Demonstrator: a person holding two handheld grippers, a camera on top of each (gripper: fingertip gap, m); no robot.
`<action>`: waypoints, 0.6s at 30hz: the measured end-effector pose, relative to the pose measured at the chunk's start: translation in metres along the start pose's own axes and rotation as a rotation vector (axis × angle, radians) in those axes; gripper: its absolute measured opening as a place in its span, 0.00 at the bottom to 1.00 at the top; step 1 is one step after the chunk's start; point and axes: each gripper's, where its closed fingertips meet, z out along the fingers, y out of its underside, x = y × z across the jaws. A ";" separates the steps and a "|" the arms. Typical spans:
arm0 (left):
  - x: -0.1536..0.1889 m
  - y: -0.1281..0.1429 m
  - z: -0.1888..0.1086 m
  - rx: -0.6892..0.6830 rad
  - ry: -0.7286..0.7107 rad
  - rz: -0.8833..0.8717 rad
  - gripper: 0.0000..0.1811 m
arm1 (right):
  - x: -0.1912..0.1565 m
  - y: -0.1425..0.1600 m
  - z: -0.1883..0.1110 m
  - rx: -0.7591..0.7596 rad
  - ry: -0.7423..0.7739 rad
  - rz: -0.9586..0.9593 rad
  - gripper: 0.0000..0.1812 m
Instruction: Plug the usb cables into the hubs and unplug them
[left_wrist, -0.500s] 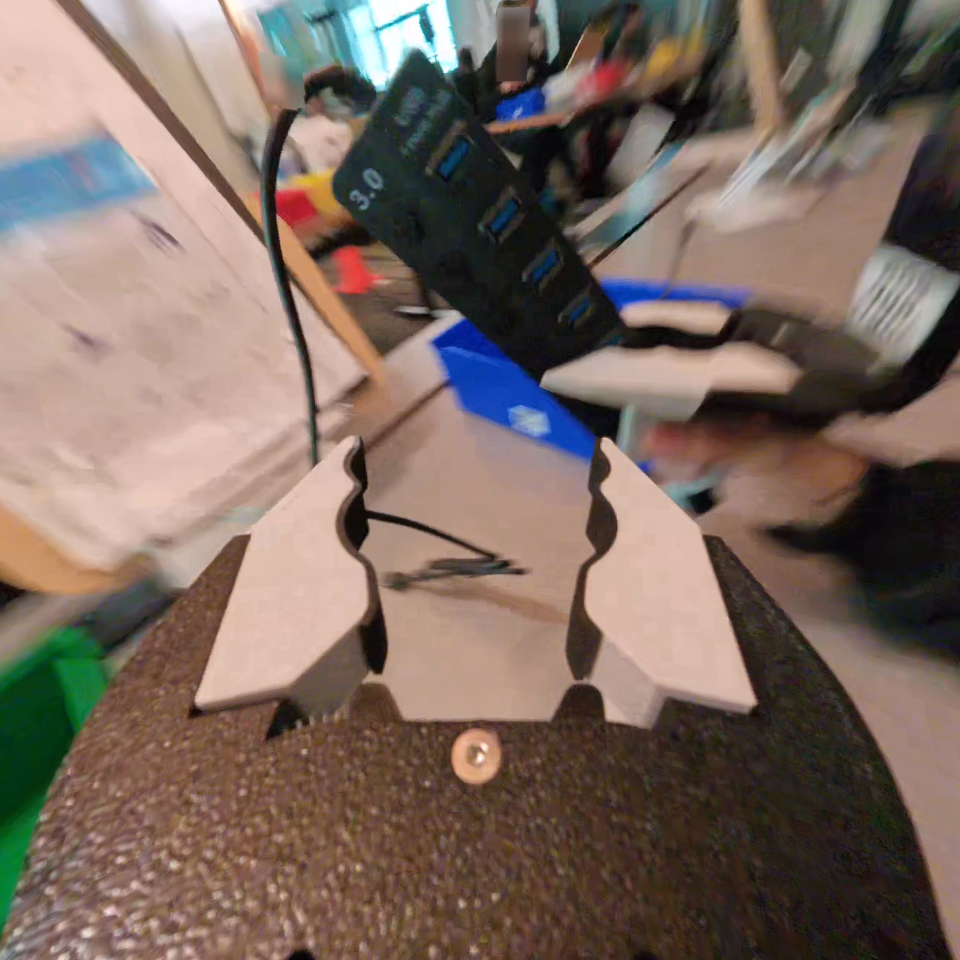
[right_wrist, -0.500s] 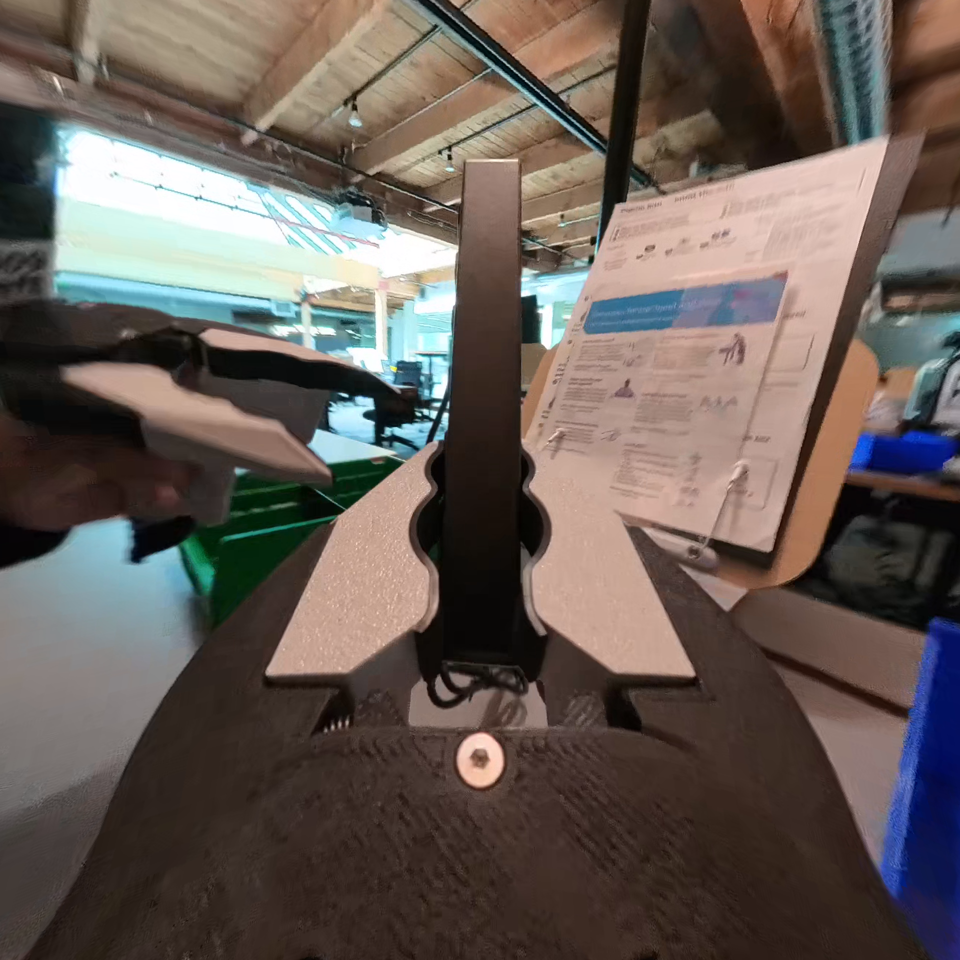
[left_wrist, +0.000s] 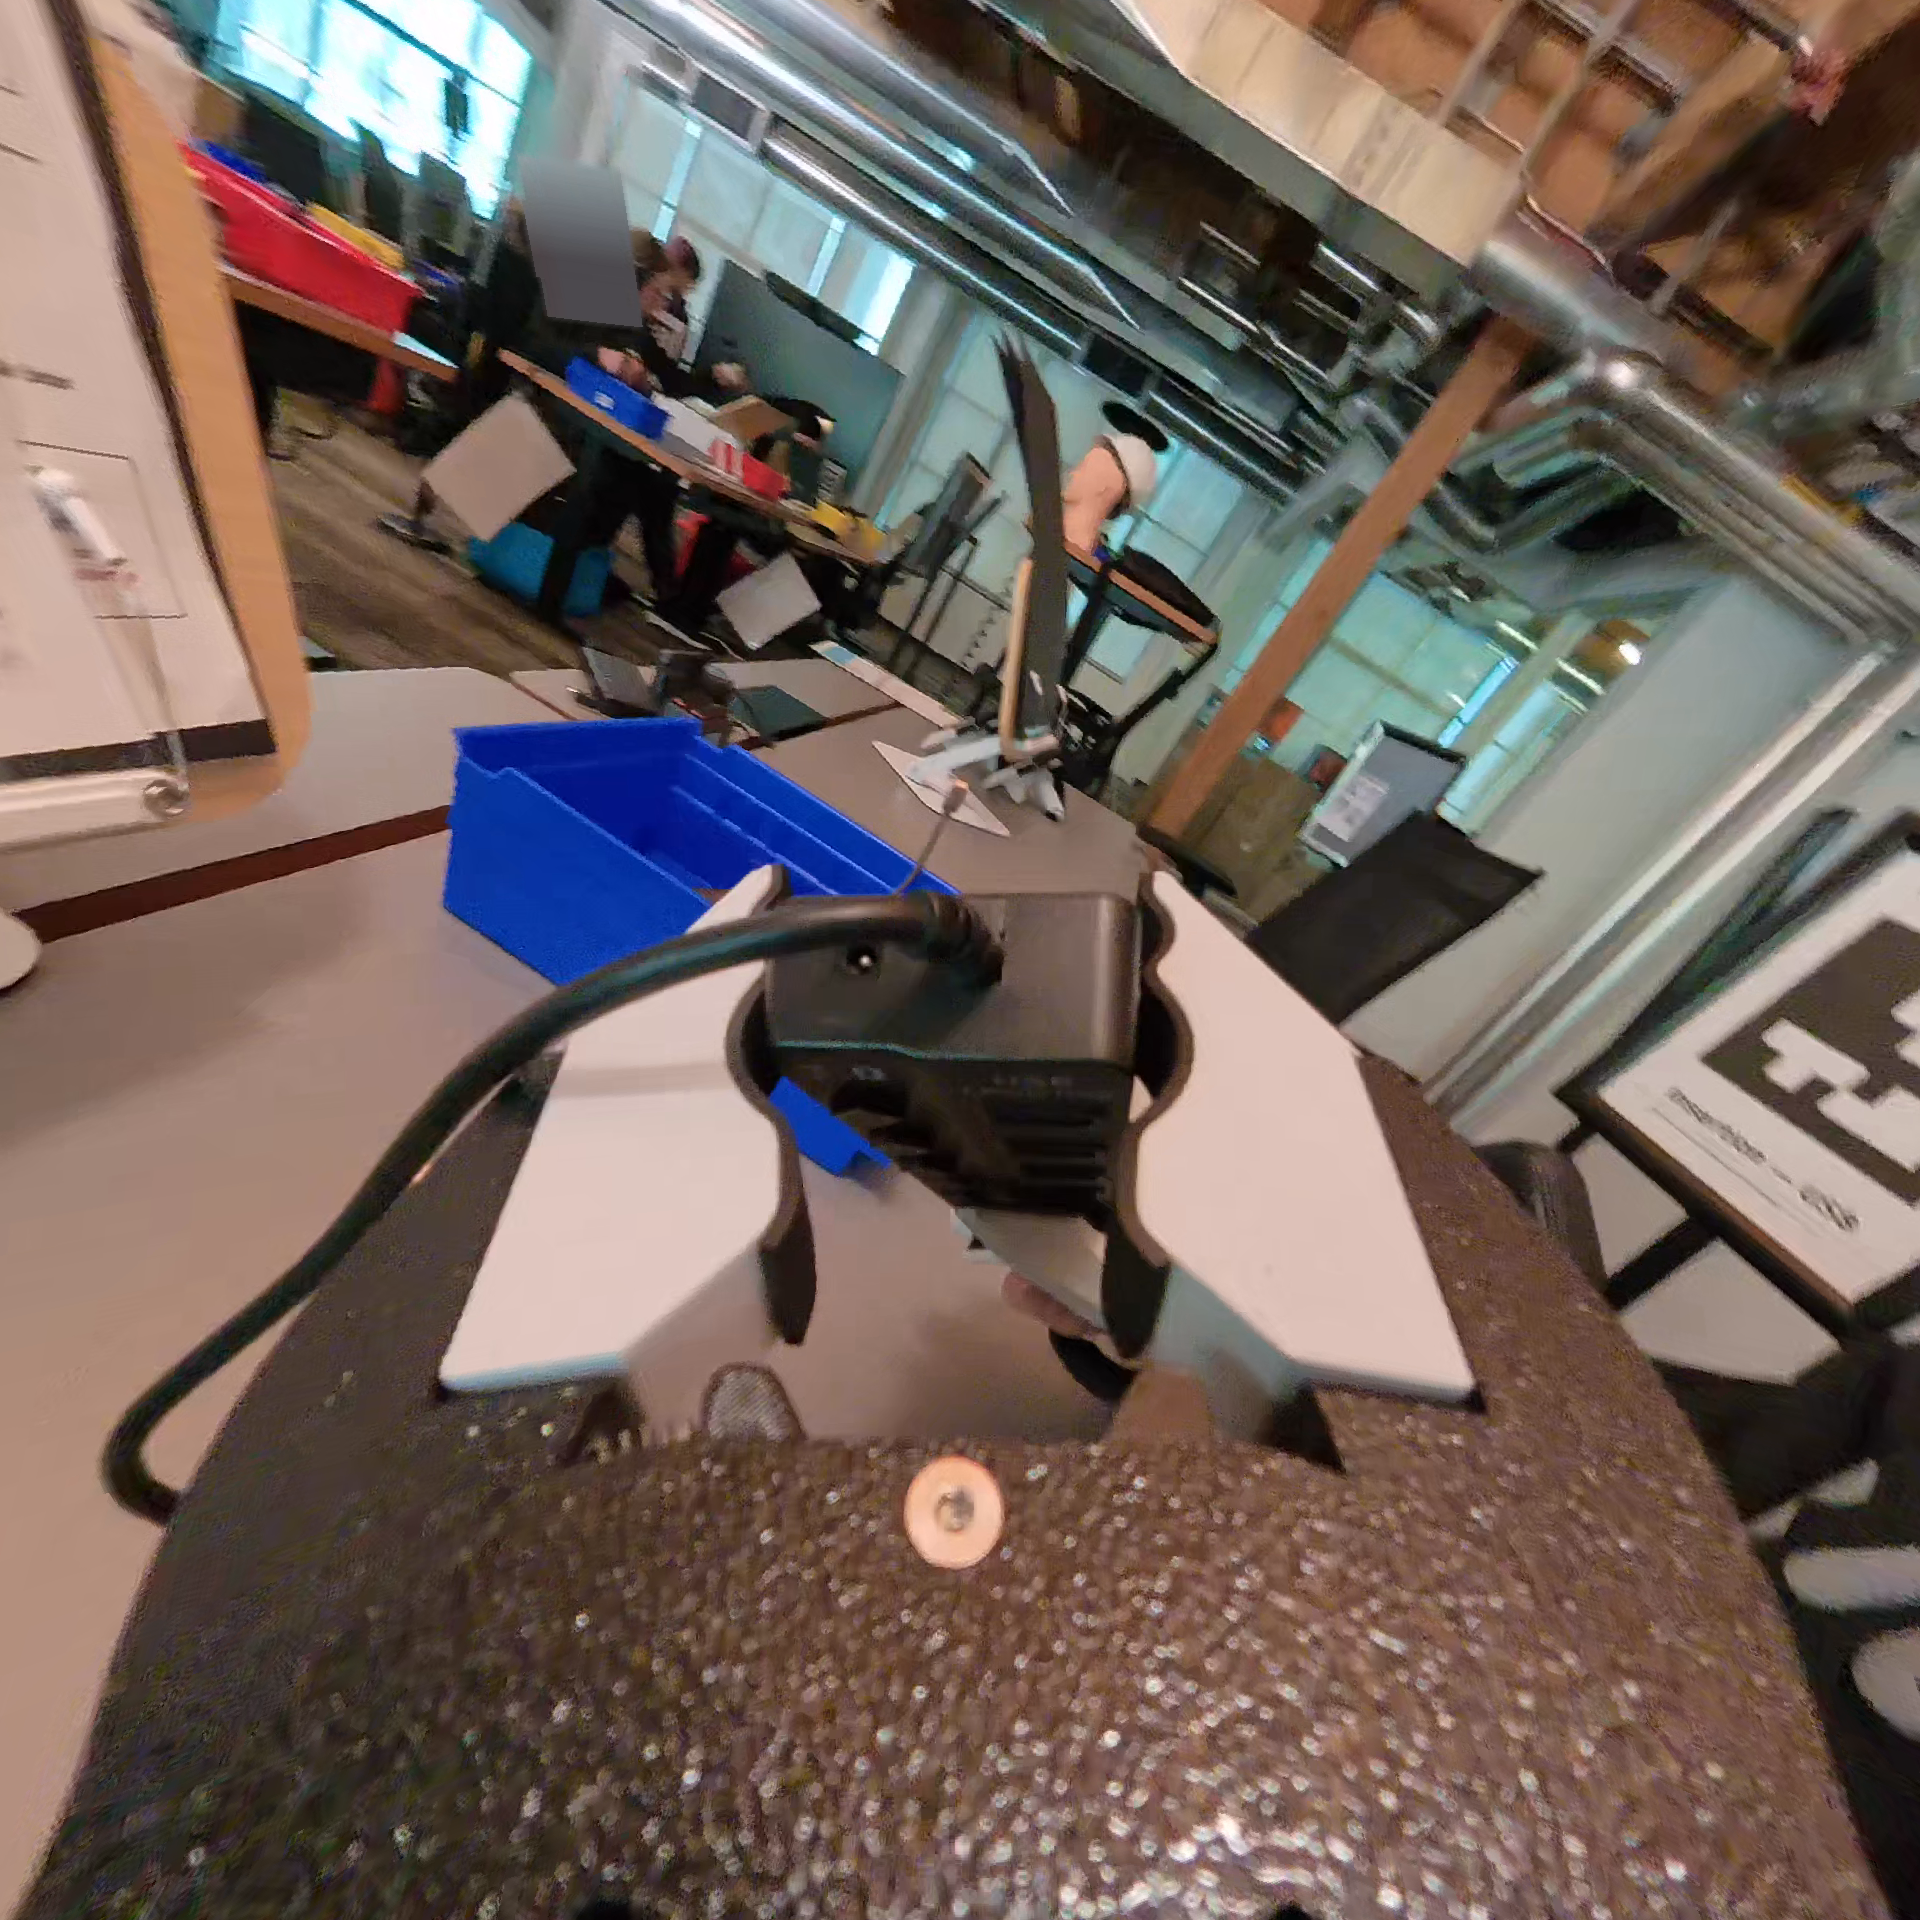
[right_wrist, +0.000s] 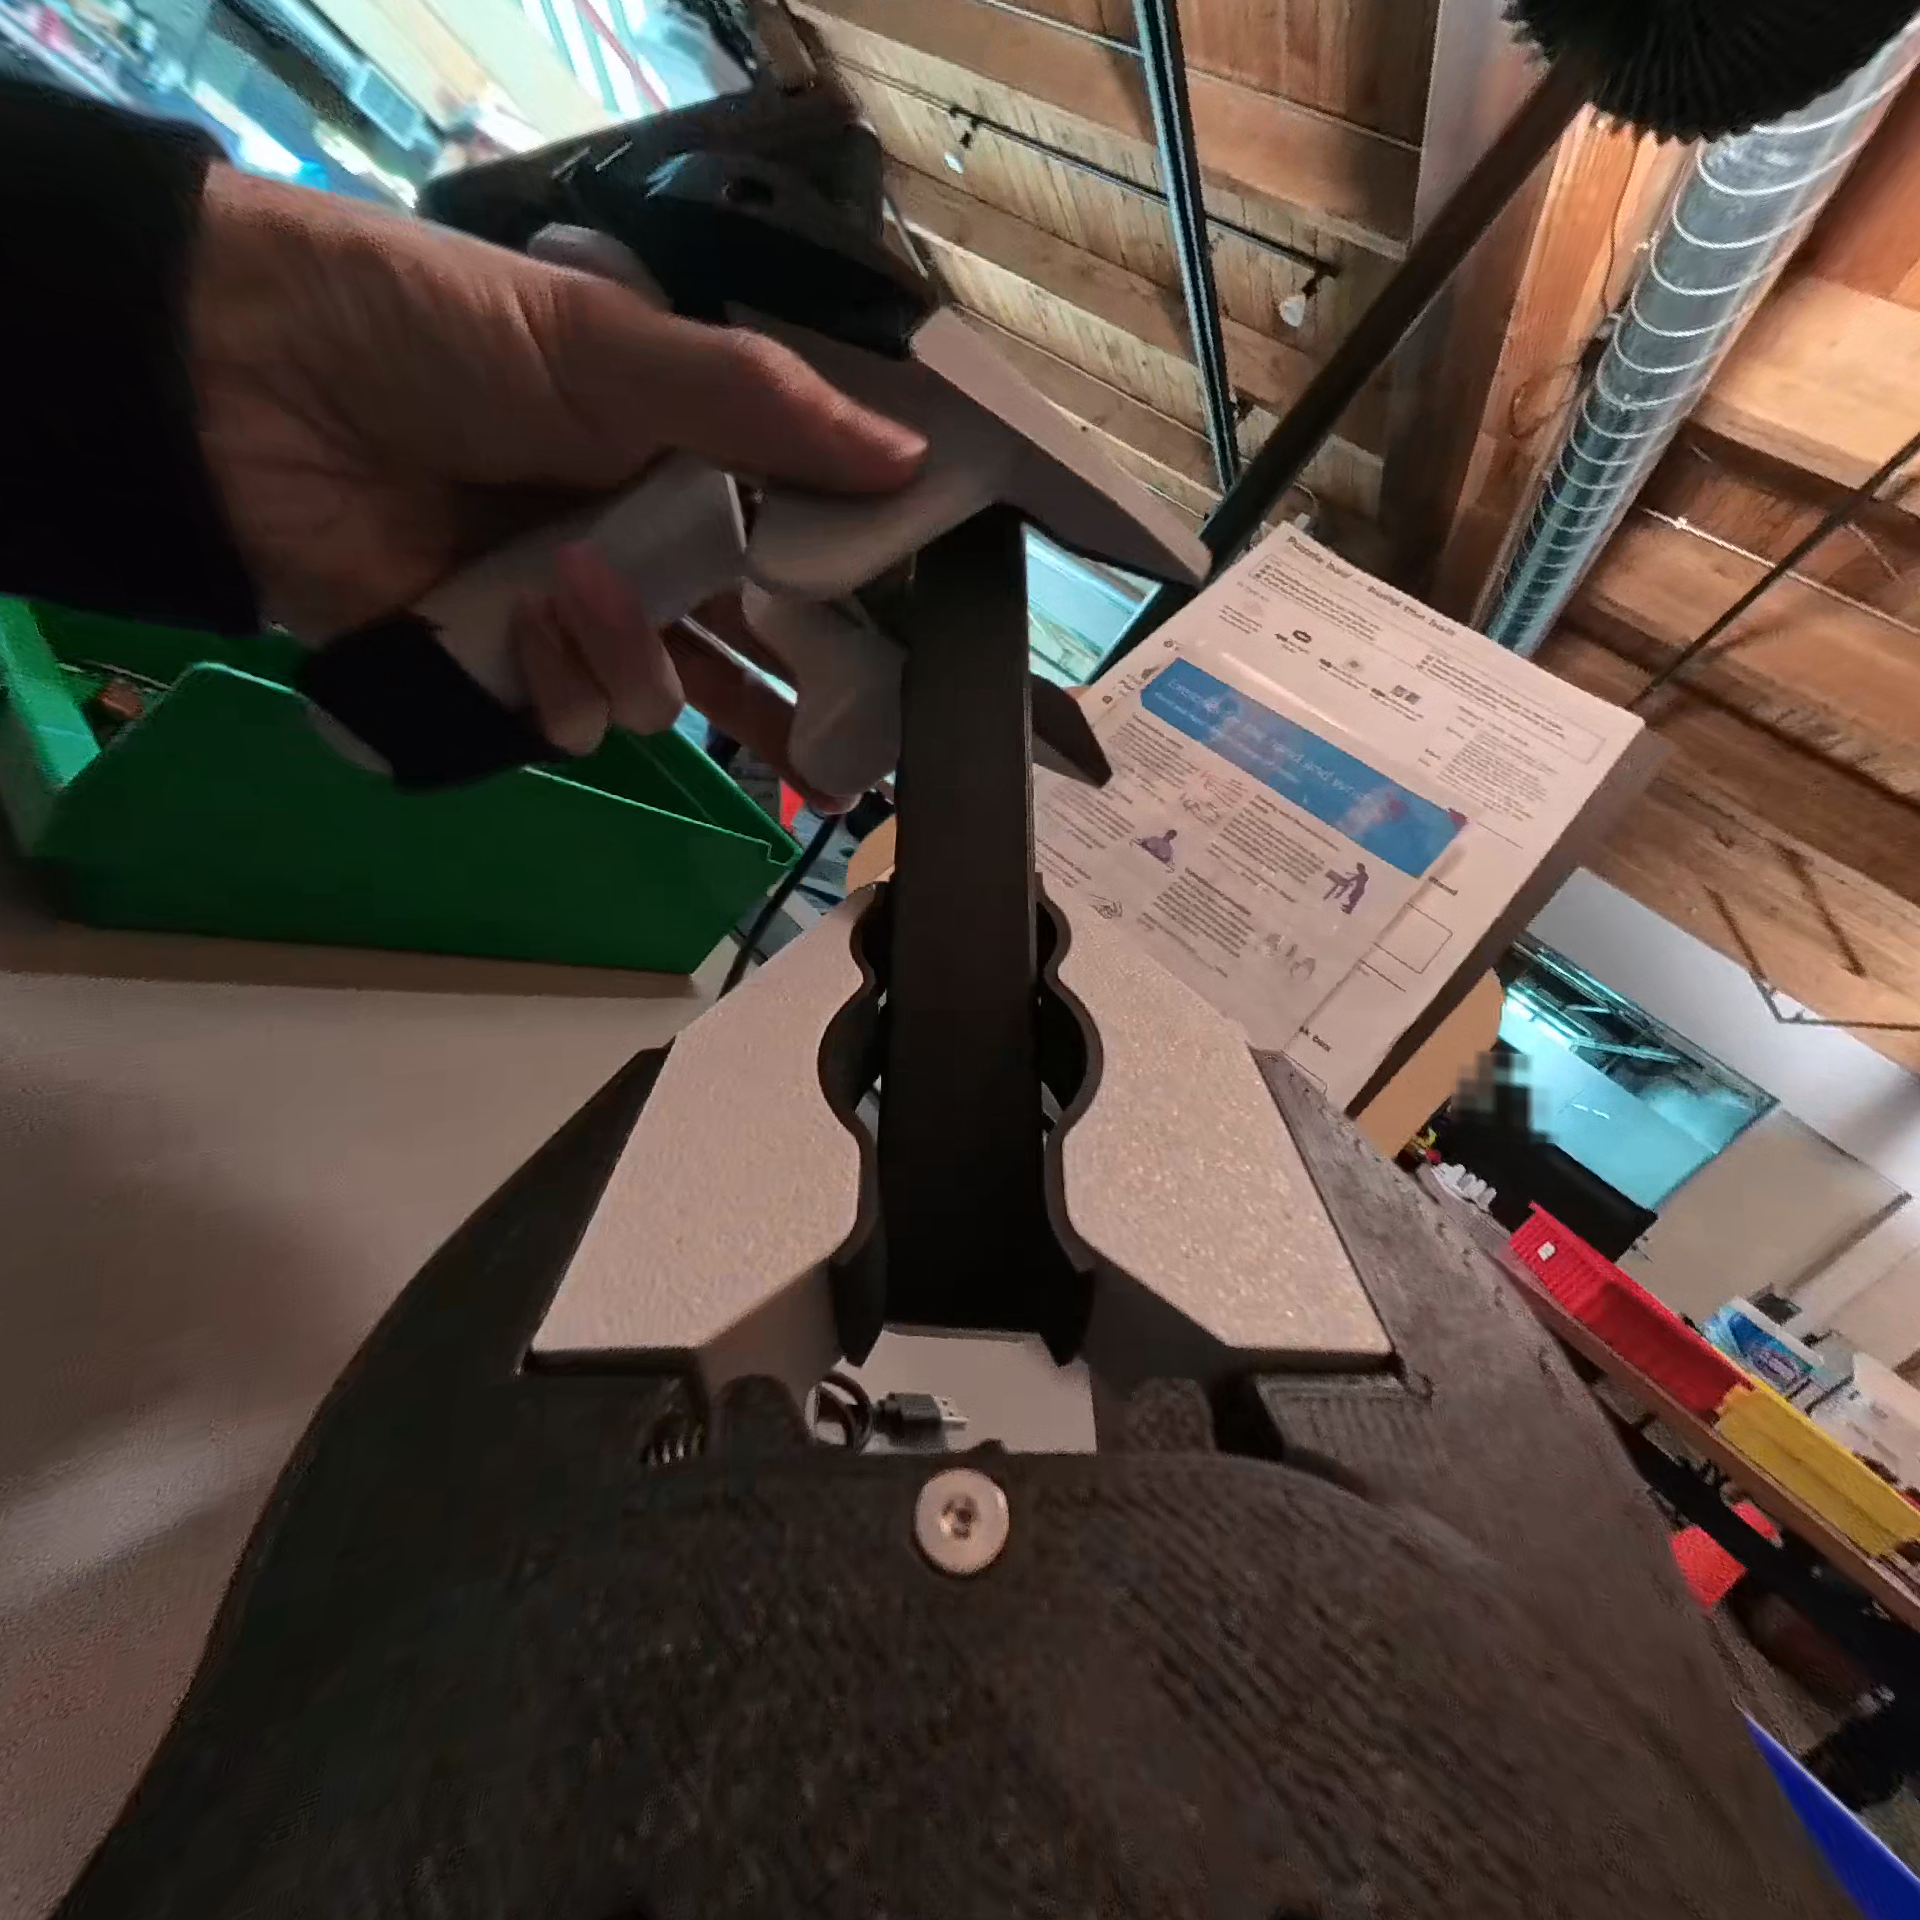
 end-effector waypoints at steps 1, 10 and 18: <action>0.000 0.002 0.000 -0.025 0.026 0.014 0.35 | 0.002 0.001 0.000 -0.004 0.012 -0.012 0.13; 0.009 0.022 0.007 -0.247 0.103 0.398 0.34 | -0.018 0.017 0.003 -0.051 -0.285 0.422 0.45; 0.006 0.039 0.007 -0.390 0.132 0.610 0.34 | -0.053 0.027 0.032 -0.209 -0.721 0.679 0.65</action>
